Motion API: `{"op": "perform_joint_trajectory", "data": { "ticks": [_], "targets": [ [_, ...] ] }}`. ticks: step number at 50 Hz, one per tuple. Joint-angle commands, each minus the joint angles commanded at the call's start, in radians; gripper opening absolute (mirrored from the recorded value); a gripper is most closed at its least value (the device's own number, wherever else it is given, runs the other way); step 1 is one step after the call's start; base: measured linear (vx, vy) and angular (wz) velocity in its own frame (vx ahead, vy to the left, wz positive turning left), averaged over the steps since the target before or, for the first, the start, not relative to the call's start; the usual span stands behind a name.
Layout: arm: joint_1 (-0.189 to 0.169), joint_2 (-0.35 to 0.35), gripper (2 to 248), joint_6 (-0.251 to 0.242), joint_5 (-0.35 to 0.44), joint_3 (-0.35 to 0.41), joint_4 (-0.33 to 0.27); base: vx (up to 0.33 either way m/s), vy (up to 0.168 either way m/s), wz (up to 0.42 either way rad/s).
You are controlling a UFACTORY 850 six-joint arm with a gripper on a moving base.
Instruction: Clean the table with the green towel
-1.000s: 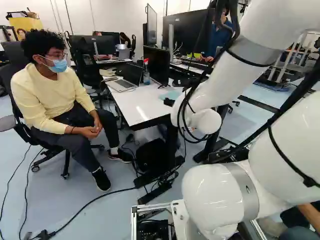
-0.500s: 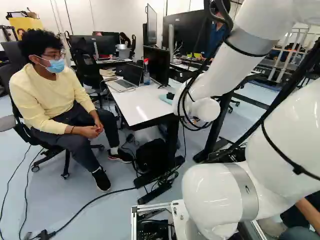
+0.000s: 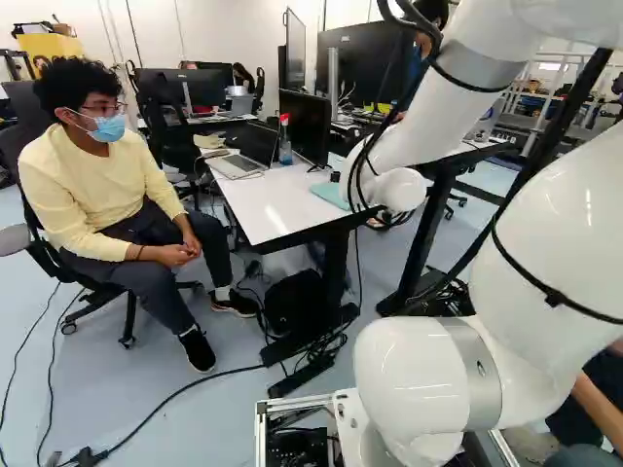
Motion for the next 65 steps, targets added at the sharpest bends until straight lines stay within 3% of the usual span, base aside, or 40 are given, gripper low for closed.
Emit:
{"op": "perform_joint_trajectory", "data": {
  "ticks": [26, 65],
  "targets": [
    [0.005, -0.083, 247, 0.000, -0.111, -0.141, 0.000, 0.000, 0.000, 0.000],
    [0.011, -0.277, 247, 0.000, -0.264, -0.351, 0.000, 0.000, 0.000, 0.000]
  ]
}}
